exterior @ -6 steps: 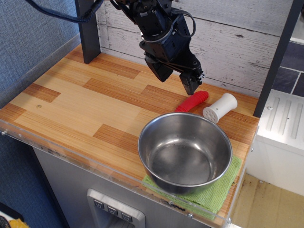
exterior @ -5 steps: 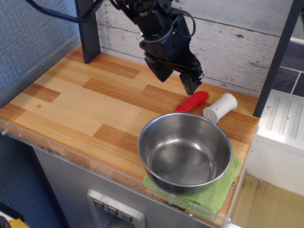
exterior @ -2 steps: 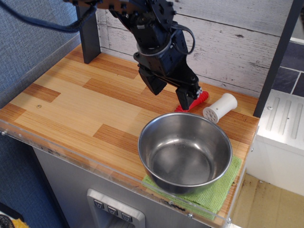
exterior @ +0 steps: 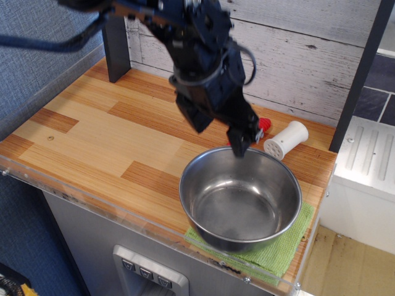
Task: Move the bowl to the back left corner of the counter.
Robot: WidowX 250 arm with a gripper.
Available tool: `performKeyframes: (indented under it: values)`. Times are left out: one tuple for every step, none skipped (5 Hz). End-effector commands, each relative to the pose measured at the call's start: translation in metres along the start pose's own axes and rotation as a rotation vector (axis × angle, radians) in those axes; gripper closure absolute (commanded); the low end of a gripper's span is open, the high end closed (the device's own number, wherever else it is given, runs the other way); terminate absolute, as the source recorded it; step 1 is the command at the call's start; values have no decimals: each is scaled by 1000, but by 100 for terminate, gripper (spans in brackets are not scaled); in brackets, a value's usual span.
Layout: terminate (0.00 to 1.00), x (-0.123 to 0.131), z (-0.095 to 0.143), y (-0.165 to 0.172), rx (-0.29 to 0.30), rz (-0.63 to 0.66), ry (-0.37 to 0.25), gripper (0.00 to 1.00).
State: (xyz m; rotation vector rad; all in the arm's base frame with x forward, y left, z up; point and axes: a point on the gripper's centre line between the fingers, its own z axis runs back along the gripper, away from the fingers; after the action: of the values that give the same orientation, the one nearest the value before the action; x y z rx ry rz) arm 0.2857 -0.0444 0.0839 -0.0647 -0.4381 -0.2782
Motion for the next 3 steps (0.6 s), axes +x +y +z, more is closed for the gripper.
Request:
performKeyframes:
  values:
    - [0, -27, -23, -11, -6, -27, 100, 0]
    - [0, -37, -34, -8, -12, -1, 130, 0]
    - [0, -41, -38, -1, -2, 32, 144, 0]
